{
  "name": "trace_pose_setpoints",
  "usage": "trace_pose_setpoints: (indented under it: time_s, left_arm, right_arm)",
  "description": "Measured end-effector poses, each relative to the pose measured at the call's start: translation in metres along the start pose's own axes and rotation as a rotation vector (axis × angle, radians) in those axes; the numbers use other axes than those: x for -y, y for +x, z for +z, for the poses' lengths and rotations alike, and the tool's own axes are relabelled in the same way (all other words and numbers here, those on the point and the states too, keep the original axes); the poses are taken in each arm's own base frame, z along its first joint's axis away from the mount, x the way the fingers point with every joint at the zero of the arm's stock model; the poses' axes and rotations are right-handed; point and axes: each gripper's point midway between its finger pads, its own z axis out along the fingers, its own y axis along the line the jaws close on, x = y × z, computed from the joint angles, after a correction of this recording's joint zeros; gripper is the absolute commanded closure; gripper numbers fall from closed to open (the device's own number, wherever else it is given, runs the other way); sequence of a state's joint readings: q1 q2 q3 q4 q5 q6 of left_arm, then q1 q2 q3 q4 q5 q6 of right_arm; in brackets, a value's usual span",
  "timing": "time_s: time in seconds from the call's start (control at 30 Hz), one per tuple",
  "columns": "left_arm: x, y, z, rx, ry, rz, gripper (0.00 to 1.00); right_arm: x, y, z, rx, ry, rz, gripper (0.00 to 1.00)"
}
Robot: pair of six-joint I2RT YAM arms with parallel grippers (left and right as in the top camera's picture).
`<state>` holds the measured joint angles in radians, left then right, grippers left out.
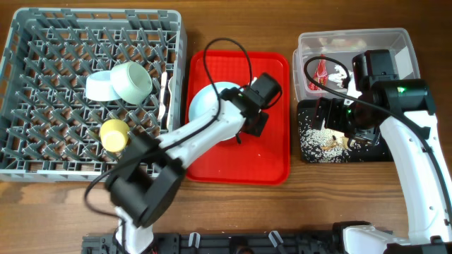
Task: Sort waste into correct bins and load items into the dishwasher rack
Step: 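Lift the white plate into the rack and stand it upright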
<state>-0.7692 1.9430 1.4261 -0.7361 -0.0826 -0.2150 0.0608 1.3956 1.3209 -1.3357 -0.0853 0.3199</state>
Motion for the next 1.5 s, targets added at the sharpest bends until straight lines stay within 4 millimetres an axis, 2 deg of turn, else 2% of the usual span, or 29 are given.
trace_pose_setpoints:
  time_s: [0.17, 0.27, 0.3, 0.33, 0.43, 0.53, 0.6, 0.67, 0.8, 1.07, 1.1, 1.13, 1.17, 1.2, 1.37, 1.5]
  left_arm:
    - [0.0, -0.031, -0.073, 0.179, 0.068, -0.027, 0.96]
    - [-0.014, -0.044, -0.115, 0.279, 0.088, -0.065, 0.96]
    - [-0.018, -0.046, -0.122, 0.296, 0.09, -0.074, 0.96]
    - [-0.034, -0.053, -0.145, 0.351, 0.1, -0.11, 0.96]
    - [-0.069, -0.06, -0.181, 0.433, 0.146, -0.195, 0.96]
    - [-0.113, -0.063, -0.208, 0.499, 0.199, -0.293, 0.96]
    - [-0.138, -0.063, -0.215, 0.516, 0.254, -0.35, 0.96]
    - [-0.162, -0.061, -0.218, 0.523, 0.314, -0.406, 0.96]
    - [-0.195, -0.06, -0.216, 0.532, 0.482, -0.478, 0.96]
    - [-0.226, -0.06, -0.173, 0.469, 0.733, -0.566, 0.96]
    - [-0.227, -0.06, -0.168, 0.46, 0.744, -0.572, 0.83]
    - [-0.227, -0.06, -0.165, 0.455, 0.749, -0.575, 0.6]
    - [-0.228, -0.061, -0.161, 0.451, 0.75, -0.576, 0.23]
    - [-0.23, -0.061, -0.156, 0.443, 0.747, -0.586, 0.0]
    - [-0.237, -0.058, -0.147, 0.427, 0.708, -0.612, 0.0]
    - [-0.246, -0.045, -0.135, 0.374, 0.623, -0.674, 0.0]
  right_arm:
    - [0.0, 0.0, 0.0, 0.0, 0.0, 0.0, 0.02]
    - [0.0, 0.0, 0.0, 0.0, 0.0, 0.0, 0.01]
    - [0.0, 0.0, 0.0, 0.0, 0.0, 0.0, 0.02]
    - [0.0, 0.0, 0.0, 0.0, 0.0, 0.0, 0.02]
    - [0.0, 0.0, 0.0, 0.0, 0.0, 0.0, 0.02]
    - [0.0, 0.0, 0.0, 0.0, 0.0, 0.0, 0.01]
    - [0.0, 0.0, 0.0, 0.0, 0.0, 0.0, 0.02]
    - [0.0, 0.0, 0.0, 0.0, 0.0, 0.0, 0.02]
    - [0.0, 0.0, 0.0, 0.0, 0.0, 0.0, 0.02]
    - [0.0, 0.001, 0.0, -0.003, 0.001, 0.0, 0.02]
    - [0.0, 0.001, 0.0, -0.003, 0.001, 0.0, 0.02]
    - [0.0, 0.001, 0.0, -0.003, 0.001, 0.0, 0.02]
    - [0.0, 0.001, 0.0, -0.003, 0.001, 0.0, 0.02]
    - [0.0, 0.001, 0.0, -0.003, 0.001, 0.0, 0.02]
    - [0.0, 0.001, 0.0, -0.003, 0.001, 0.0, 0.01]
    - [0.0, 0.001, 0.0, -0.003, 0.001, 0.0, 0.01]
